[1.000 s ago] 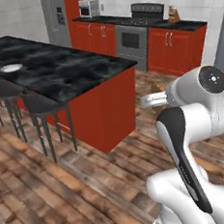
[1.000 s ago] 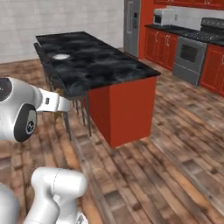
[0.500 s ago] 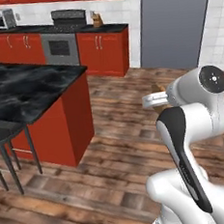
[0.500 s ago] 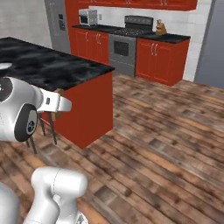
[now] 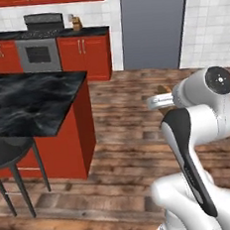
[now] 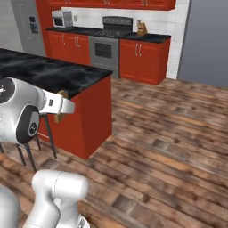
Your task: Start the toaster. Once the lever pops up, take the bread to the plate on the dining counter.
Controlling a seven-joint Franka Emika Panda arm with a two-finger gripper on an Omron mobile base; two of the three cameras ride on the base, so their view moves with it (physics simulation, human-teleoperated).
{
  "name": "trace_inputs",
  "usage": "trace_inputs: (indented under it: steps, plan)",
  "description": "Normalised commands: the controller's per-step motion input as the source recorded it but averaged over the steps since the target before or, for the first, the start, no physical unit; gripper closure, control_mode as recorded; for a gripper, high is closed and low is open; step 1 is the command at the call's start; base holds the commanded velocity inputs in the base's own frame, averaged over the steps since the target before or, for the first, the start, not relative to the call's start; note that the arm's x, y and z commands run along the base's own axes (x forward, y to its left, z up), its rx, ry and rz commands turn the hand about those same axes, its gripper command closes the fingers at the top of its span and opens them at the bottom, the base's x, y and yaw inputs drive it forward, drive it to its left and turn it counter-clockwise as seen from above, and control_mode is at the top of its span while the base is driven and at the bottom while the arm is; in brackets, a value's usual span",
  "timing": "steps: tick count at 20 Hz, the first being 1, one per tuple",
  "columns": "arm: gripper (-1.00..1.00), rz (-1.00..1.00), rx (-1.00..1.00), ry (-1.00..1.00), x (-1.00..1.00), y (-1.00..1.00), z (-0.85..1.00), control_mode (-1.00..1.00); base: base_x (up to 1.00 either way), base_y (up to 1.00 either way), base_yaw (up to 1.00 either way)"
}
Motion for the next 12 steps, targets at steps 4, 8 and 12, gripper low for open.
trace_inputs:
  steps: [4, 8, 12]
  plan:
    - [1.00, 0.00, 0.00, 0.00, 0.00, 0.00, 0.00, 1.00, 0.00, 1.00, -0.25]
    - [1.00, 0.00, 0.00, 0.00, 0.00, 0.00, 0.00, 1.00, 0.03, 1.00, -0.13]
    - [1.00, 0.00, 0.00, 0.00, 0.00, 0.00, 0.00, 1.00, 0.05, 1.00, -0.10]
